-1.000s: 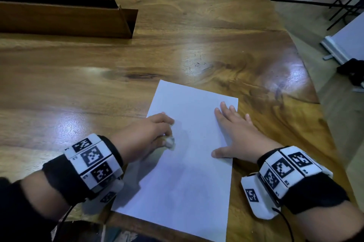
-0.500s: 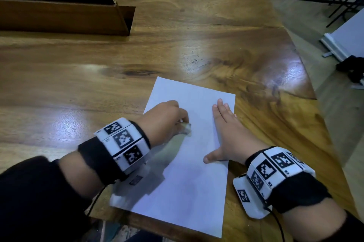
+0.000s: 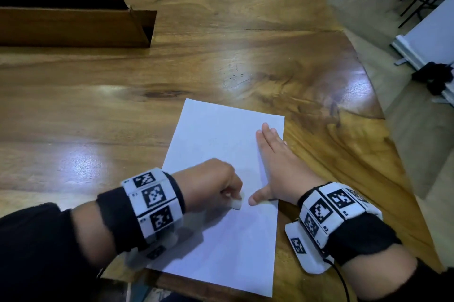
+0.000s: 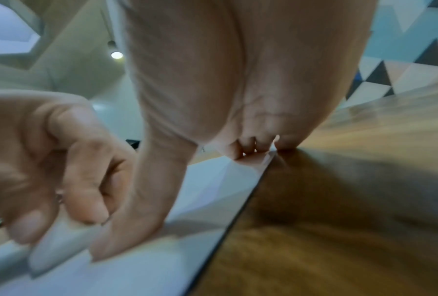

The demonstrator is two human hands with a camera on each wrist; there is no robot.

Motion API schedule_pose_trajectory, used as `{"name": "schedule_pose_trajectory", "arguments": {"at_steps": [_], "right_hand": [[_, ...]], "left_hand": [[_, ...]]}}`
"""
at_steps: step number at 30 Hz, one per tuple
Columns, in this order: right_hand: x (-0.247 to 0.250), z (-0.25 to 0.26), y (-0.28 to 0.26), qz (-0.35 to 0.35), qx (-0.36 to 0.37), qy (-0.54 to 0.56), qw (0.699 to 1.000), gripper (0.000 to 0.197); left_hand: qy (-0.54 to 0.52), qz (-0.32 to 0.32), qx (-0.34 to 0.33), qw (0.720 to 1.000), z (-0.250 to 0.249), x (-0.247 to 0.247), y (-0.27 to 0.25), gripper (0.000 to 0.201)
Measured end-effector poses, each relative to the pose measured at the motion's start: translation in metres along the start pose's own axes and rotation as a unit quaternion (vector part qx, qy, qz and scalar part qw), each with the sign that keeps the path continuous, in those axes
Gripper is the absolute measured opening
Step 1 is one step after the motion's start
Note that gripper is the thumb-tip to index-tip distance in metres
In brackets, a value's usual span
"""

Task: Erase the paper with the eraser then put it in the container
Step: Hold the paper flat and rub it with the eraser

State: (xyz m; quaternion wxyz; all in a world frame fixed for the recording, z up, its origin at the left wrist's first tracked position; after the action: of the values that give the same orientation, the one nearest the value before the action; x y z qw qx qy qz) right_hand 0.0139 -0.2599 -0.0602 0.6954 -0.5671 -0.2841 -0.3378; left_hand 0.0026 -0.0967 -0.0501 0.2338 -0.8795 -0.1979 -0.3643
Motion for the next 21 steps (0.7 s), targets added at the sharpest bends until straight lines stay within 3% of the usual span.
{"name": "schedule_pose_trajectory", "arguments": {"at_steps": [5, 7, 10, 12, 14, 18, 21], "right_hand": [[0.001, 0.001, -0.001, -0.003, -0.004, -0.017, 1.000, 0.140], [0.001, 0.002, 0.000, 0.000, -0.004, -0.018, 1.000, 0.140], [0.001, 0.000, 0.000, 0.002, -0.002, -0.016, 1.000, 0.141], [0.001, 0.000, -0.001, 0.002, 0.003, -0.016, 1.000, 0.140], [0.001, -0.001, -0.001, 0.002, 0.006, -0.017, 1.000, 0.140], [0.000, -0.001, 0.000, -0.008, 0.008, -0.017, 1.000, 0.144], [-0.001, -0.001, 0.000, -0.004, 0.005, -0.023, 1.000, 0.144]], "left_hand": [[0.047, -0.142, 0.071, 0.986, 0.011, 0.028, 0.038, 0.015], [0.058, -0.129, 0.067, 0.988, 0.010, 0.023, 0.036, 0.015], [0.040, -0.018, -0.002, 0.999, 0.001, 0.004, 0.009, 0.016], [0.017, 0.035, -0.010, 0.999, -0.001, 0.002, 0.003, 0.018], [0.032, 0.013, 0.004, 0.999, 0.000, 0.014, 0.018, 0.016], [0.071, -0.123, 0.074, 0.987, 0.004, 0.031, 0.053, 0.017], [0.051, -0.076, 0.029, 0.995, -0.004, 0.011, 0.030, 0.023]]}}
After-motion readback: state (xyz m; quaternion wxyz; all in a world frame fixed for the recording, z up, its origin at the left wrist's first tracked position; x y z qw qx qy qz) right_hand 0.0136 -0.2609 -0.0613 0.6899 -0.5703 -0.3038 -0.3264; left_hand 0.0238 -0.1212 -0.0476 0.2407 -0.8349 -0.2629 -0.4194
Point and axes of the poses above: each hand's wrist, its own y-axis towards the middle knuckle, its own x-axis out of the back of the hand, z = x × y, the point moved 1 cm from there along y, towards the middle knuckle, and after that the axes turned 12 degrees about -x, right-handed, at the moved point
